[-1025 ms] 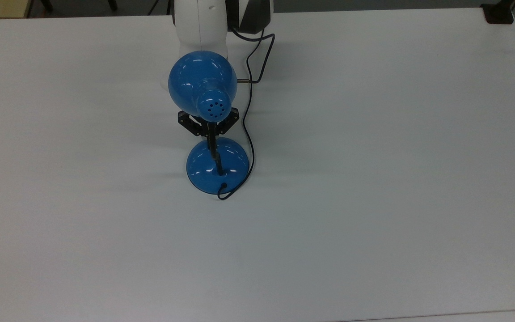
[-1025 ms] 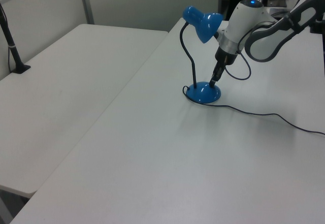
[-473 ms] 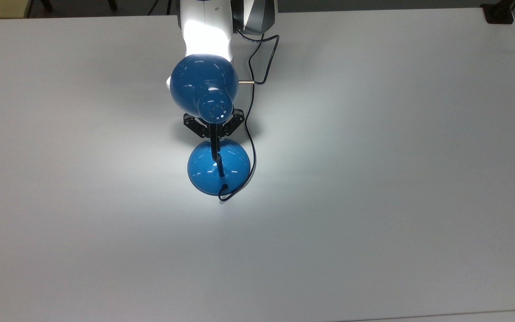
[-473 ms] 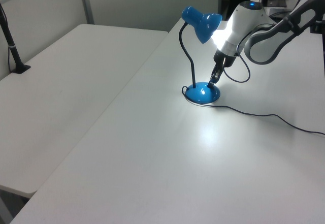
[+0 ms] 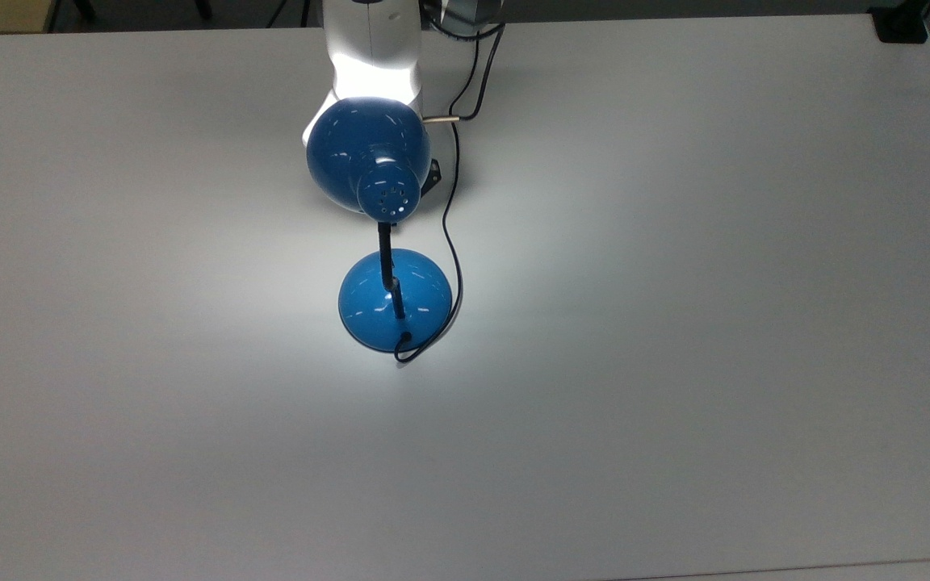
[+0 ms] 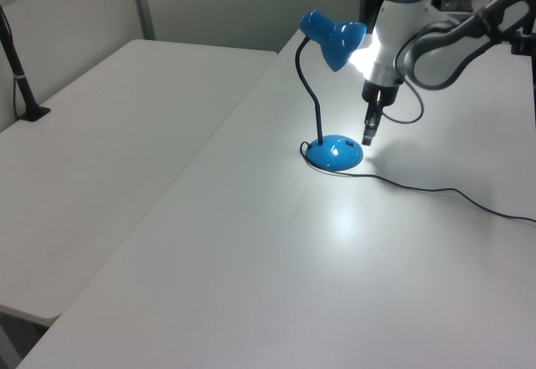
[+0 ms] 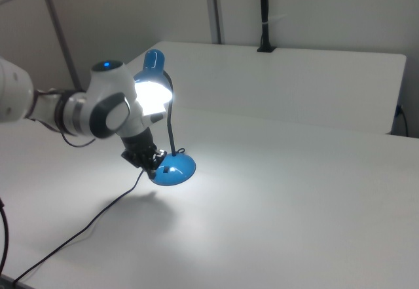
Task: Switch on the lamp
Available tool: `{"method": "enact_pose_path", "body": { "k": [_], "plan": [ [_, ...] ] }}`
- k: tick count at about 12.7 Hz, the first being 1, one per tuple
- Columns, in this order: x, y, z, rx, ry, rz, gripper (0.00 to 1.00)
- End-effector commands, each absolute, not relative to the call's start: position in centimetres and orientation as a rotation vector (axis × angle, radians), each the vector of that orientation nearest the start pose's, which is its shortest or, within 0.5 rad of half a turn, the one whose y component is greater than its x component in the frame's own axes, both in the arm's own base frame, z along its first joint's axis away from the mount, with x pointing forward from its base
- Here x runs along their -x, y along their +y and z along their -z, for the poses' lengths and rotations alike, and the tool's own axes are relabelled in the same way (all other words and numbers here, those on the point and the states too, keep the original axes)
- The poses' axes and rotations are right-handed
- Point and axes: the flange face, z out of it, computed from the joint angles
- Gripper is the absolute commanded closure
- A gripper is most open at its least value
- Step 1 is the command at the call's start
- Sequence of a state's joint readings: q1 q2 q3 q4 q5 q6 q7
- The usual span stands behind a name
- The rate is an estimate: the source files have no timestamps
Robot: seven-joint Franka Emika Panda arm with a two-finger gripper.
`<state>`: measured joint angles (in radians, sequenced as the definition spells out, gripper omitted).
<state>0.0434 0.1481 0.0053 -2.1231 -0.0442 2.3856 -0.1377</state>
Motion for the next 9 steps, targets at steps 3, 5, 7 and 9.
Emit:
{"method": "enact_pose_path", "body": {
  "k": [3,5,7,9],
  "plan": [
    [-52.5,1.2,-45.9,3.102,-0.469,-0.248,0.69],
    [-52.7,0.9,-51.0,3.103,-0.449,-0.266,0.00],
    [-53.6,1.0,-55.4,3.137,-0.339,-0.156,0.00],
    [-55.0,0.9,-59.5,3.160,-0.188,-0.010,0.00]
  ]
}}
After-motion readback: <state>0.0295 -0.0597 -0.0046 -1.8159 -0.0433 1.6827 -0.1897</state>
